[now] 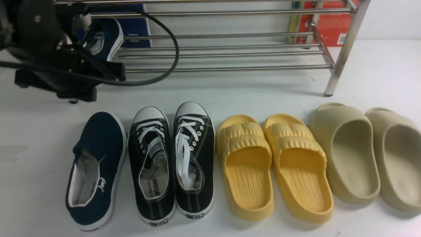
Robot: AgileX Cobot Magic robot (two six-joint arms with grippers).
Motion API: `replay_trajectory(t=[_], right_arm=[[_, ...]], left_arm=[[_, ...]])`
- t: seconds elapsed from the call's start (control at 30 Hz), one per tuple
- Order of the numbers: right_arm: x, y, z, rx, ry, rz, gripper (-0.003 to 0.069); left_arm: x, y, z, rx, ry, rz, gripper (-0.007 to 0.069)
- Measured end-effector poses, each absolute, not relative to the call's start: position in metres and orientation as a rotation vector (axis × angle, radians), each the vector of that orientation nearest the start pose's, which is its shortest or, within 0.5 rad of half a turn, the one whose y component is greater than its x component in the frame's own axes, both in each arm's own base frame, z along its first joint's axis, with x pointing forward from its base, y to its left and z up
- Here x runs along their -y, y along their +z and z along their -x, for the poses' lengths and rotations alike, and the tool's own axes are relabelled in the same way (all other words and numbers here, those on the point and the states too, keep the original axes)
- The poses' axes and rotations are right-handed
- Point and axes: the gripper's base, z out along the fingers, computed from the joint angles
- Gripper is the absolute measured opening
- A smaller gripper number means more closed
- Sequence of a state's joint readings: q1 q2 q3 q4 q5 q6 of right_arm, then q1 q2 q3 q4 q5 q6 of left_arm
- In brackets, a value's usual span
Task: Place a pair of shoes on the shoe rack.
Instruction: Use the left arm to grab the shoe closest to it
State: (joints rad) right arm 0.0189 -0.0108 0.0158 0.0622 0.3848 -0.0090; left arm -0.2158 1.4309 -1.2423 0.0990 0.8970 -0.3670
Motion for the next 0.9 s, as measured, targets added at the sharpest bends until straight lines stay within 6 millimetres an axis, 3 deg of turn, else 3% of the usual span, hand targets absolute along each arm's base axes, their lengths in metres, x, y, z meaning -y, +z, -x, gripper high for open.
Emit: replay_trajectory(t=[0.03, 0.1, 0.13, 0.2, 0.33, 0.5, 0.6, 0.77, 0.9], right_arm=[[-0.003, 0.174, -0.052, -1.873, 0.068, -0.012, 0.0239], [-0.003, 0.174, -0.052, -1.873, 0.068, -0.012, 0.0239], [-0.003, 0.174, -0.052, -1.873, 0.068, -0.012, 0.0239], [-0.003, 0.174, -0.052, -1.873, 0.068, -0.012, 0.0239], [-0.003, 0.174, -0.052, -1.873, 0.068, -0.012, 0.0239], [-0.003, 0.174, -0.052, -1.873, 0.068, -0.012, 0.0239], [-0.003, 0.174, -0.052, -1.873, 0.068, -0.012, 0.0239], [-0.003, 0.174, -0.052, -1.873, 0.068, -0.012, 0.0239], [-0.003, 0.174, -0.052, -1.873, 0.068, -0.012, 0.0239]], left_arm=[[0.057, 0.326, -0.291, -2.574, -0.110, 0.148, -0.0013], [0.056, 0.322, -0.258, -2.597, -0.195, 0.163, -0.0013], [0.056, 0.319, -0.255, -2.610, -0.200, 0.166, -0.0013], [0.054, 0.303, -0.229, -2.657, -0.246, 0.167, -0.0013], [0.050, 0.268, -0.204, -2.735, -0.241, 0.175, -0.0013], [0.048, 0.252, -0.198, -2.765, -0.230, 0.179, -0.0011], [0.049, 0.253, -0.200, -2.727, -0.235, 0.157, 0.0045], [0.050, 0.254, -0.205, -2.682, -0.244, 0.147, 0.0253], [0.050, 0.250, -0.210, -2.672, -0.237, 0.147, 0.0367]])
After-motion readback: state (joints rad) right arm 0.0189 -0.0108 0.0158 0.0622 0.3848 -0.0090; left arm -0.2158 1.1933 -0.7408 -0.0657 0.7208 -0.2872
